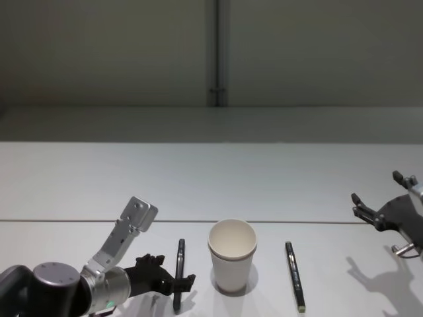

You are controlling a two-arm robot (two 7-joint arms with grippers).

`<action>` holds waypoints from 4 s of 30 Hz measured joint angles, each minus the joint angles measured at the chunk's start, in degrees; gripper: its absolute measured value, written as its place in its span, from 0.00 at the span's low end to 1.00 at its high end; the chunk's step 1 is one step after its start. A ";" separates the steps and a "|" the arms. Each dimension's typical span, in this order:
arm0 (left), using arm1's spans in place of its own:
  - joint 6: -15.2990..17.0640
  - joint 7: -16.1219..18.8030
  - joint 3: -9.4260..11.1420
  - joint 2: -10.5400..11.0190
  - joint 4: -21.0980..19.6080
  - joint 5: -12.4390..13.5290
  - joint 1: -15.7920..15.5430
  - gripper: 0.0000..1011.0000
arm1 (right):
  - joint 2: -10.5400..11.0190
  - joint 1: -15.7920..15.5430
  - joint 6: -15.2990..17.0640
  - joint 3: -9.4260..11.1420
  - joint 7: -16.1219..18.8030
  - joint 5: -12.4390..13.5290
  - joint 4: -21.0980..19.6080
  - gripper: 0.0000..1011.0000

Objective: Place the pen into the pen holder.

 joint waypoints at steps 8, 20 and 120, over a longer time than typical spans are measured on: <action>2.16 1.07 0.07 -1.17 1.54 0.70 -1.01 0.99 | 0.00 0.00 0.00 0.00 0.00 0.00 0.00 0.99; 3.85 1.70 0.53 -2.56 3.27 2.70 -2.34 0.99 | 0.00 0.00 0.00 0.00 0.00 0.00 0.00 0.99; 4.06 -0.25 0.03 -3.86 3.99 10.28 -2.84 0.16 | 0.00 0.00 0.00 0.00 0.00 0.00 0.00 0.99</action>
